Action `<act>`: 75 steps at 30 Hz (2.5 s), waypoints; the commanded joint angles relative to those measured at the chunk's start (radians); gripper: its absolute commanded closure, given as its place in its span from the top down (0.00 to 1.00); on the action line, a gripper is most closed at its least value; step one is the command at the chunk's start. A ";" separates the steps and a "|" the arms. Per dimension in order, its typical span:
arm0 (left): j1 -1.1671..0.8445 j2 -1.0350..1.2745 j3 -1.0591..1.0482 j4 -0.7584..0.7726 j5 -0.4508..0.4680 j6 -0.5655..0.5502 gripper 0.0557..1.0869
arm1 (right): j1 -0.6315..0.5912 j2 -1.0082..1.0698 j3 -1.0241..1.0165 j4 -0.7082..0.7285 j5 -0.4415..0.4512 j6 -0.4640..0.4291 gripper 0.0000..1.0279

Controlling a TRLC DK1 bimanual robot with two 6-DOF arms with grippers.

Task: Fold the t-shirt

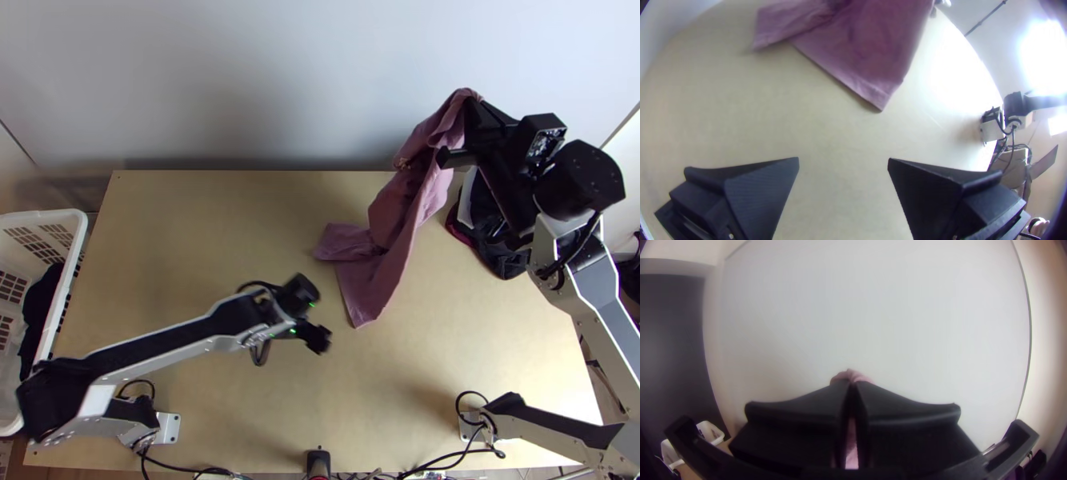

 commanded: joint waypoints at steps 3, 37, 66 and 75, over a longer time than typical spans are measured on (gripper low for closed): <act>-0.104 0.130 0.120 0.179 -0.009 -0.016 0.95 | -0.010 -0.054 -0.057 -0.011 0.008 0.001 0.03; -0.120 0.557 0.304 0.392 -0.319 0.116 0.94 | -0.016 -0.072 -0.034 -0.042 0.008 0.008 0.03; 0.249 -0.087 0.335 -0.075 -0.132 0.199 0.04 | -0.024 -0.127 -0.071 -0.040 0.008 -0.006 0.03; 0.499 -0.219 0.434 0.050 -0.092 0.199 0.04 | -0.036 -0.015 0.084 0.110 0.149 -0.042 0.03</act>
